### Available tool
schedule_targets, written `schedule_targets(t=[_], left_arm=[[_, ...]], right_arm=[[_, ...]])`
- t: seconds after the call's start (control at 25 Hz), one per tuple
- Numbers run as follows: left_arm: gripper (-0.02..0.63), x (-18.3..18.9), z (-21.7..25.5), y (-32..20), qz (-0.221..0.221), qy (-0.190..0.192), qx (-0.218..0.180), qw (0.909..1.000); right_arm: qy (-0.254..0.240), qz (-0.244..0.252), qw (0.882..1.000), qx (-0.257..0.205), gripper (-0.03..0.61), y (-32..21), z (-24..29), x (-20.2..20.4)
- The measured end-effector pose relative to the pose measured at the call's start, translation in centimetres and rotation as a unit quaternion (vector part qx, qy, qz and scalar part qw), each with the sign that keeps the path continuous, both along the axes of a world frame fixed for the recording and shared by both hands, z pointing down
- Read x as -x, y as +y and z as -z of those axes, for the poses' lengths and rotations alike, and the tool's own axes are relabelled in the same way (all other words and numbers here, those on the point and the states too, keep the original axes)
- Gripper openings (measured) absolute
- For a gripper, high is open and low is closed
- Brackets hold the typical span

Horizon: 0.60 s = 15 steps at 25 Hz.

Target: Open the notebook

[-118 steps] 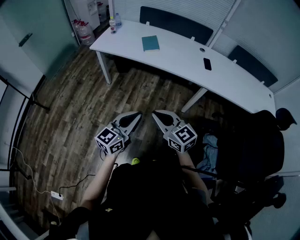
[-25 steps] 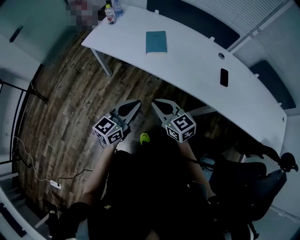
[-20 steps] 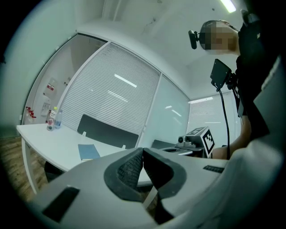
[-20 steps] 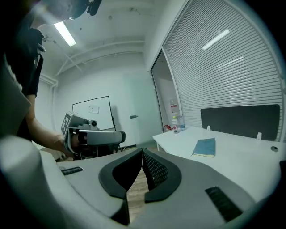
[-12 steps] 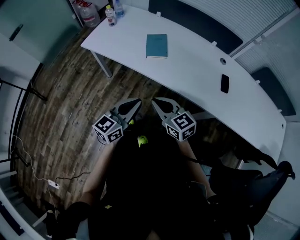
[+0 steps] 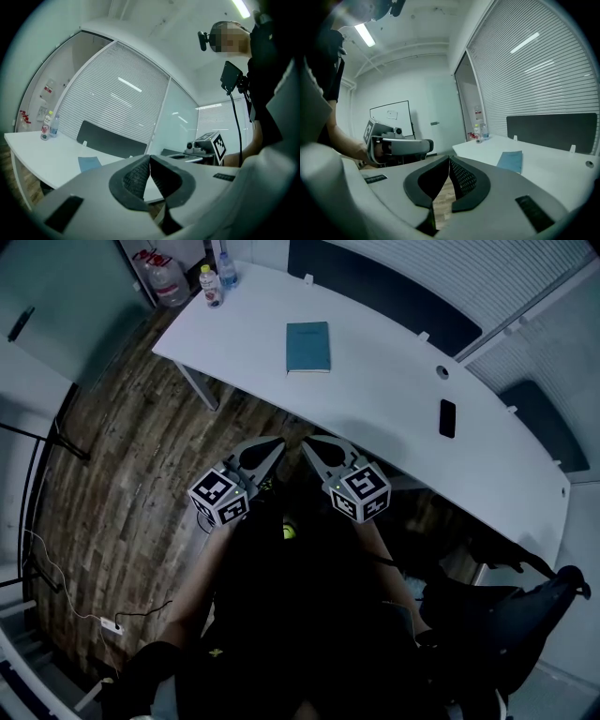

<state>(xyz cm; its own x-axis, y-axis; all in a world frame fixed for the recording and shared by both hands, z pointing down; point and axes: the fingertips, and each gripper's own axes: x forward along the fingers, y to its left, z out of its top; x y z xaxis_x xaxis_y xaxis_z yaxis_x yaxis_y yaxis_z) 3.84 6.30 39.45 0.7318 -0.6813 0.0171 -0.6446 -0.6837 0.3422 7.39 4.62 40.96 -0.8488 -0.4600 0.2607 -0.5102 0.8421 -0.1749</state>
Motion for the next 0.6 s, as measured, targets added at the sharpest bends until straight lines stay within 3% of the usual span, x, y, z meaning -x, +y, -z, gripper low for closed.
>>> schedule_targets(t=[0.6], left_arm=[[0.017,1.6,-0.6,-8.6,-0.047,0.004,0.011,0.9988]], right_arm=[[0.010,-0.027,1.000,0.010,-0.005,-8.2,-0.4,3.0]])
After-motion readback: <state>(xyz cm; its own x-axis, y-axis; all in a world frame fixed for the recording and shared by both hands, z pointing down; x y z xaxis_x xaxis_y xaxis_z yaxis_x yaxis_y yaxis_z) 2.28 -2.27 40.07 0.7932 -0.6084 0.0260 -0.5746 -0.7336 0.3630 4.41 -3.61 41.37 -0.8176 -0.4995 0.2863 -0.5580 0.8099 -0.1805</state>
